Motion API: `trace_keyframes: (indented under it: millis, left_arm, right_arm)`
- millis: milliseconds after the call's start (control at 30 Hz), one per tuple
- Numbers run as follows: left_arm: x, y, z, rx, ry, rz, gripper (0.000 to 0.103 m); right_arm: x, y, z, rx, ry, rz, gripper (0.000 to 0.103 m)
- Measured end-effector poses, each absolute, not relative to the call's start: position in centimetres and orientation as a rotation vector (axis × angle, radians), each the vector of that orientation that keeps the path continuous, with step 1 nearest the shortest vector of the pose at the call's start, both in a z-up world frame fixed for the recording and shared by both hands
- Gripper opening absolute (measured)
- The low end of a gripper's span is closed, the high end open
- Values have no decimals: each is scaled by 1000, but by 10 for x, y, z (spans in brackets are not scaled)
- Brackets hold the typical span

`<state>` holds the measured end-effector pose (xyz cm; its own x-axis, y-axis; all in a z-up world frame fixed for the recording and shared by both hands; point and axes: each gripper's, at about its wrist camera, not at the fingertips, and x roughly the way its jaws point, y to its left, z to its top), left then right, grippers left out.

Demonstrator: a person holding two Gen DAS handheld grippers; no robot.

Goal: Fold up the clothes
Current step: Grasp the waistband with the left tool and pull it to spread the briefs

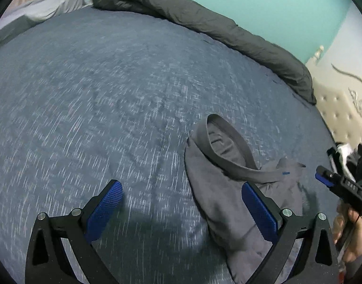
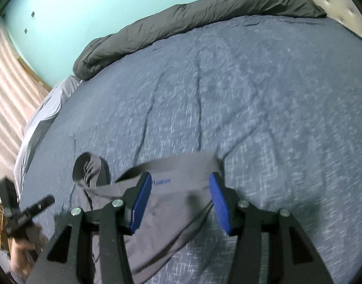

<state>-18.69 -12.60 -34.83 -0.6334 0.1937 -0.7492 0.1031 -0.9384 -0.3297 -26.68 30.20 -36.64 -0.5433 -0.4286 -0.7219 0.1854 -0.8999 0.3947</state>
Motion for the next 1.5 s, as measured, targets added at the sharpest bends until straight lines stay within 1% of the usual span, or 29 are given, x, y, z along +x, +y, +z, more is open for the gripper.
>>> trace_keyframes:
  millis: [133, 300, 333, 367, 433, 500, 567, 600, 633, 700, 733, 767, 800, 833, 867, 900, 933, 967, 1133, 1233, 1333, 1367, 1400, 1467, 1500]
  left_arm:
    - [-201, -124, -352, -1348, -442, 2767, 102]
    - [-219, -121, -358, -1366, -410, 2757, 101]
    - [-224, -119, -359, -1367, -396, 2760, 99]
    - [-229, -118, -360, -1368, -381, 2763, 95]
    - [-237, -111, -363, -1384, -336, 2761, 90]
    - [-244, -107, -367, -1396, -318, 2741, 81]
    - [-250, -103, -371, -1406, -303, 2720, 63]
    - [-253, -101, -373, -1412, -296, 2710, 60]
    - [-256, -99, -375, -1417, -288, 2700, 55]
    - [-261, -97, -377, -1420, -285, 2683, 48]
    - [-263, -97, -376, -1414, -298, 2680, 41]
    - [-264, -97, -376, -1407, -311, 2678, 37]
    - [-266, -98, -375, -1400, -324, 2675, 35]
    - [-267, -98, -373, -1387, -332, 2679, 28]
    - [-268, -98, -370, -1373, -339, 2684, 17]
    - [-268, -98, -368, -1359, -345, 2689, 12]
    - [-269, -98, -366, -1345, -352, 2694, 5]
    - [-270, -98, -364, -1332, -359, 2699, 2]
    - [-274, -98, -352, -1261, -392, 2723, 2]
    - [-269, -111, -342, -1197, -485, 2768, 2]
    - [-270, -118, -343, -1205, -530, 2796, 2]
    - [-271, -119, -346, -1227, -532, 2792, 4]
    - [-272, -119, -348, -1248, -533, 2787, 9]
    - [-274, -119, -353, -1282, -548, 2765, 54]
    - [-272, -120, -353, -1288, -535, 2757, 57]
  right_arm:
    - [-265, 308, -375, 1211, -466, -2431, 52]
    - [-264, 318, -382, 1148, -552, -2429, 52]
    - [-263, 320, -383, 1136, -570, -2428, 52]
    - [-264, 324, -384, 1126, -603, -2432, 54]
    - [-268, 335, -387, 1126, -697, -2412, 57]
    - [-275, 341, -387, 1133, -734, -2391, 59]
    - [-277, 340, -386, 1154, -696, -2401, 60]
    - [-278, 339, -386, 1164, -672, -2408, 60]
    - [-278, 338, -389, 1172, -674, -2401, 60]
    - [-279, 337, -395, 1187, -684, -2386, 60]
    - [-280, 336, -398, 1195, -689, -2378, 60]
    - [-280, 336, -400, 1202, -690, -2372, 60]
    - [-280, 336, -402, 1209, -691, -2367, 60]
    - [-281, 336, -403, 1212, -689, -2365, 60]
    - [-281, 335, -404, 1216, -686, -2363, 60]
    - [-281, 334, -404, 1214, -687, -2362, 60]
    - [-282, 333, -403, 1210, -688, -2360, 60]
    - [-282, 333, -402, 1203, -687, -2359, 60]
    - [-282, 333, -398, 1181, -698, -2373, 60]
    - [-281, 337, -398, 1174, -716, -2389, 60]
    - [-281, 339, -398, 1172, -723, -2397, 60]
    - [-281, 338, -397, 1172, -720, -2396, 60]
    - [-281, 337, -397, 1173, -717, -2395, 60]
    - [-281, 337, -396, 1171, -707, -2393, 60]
    - [-281, 336, -394, 1166, -691, -2397, 60]
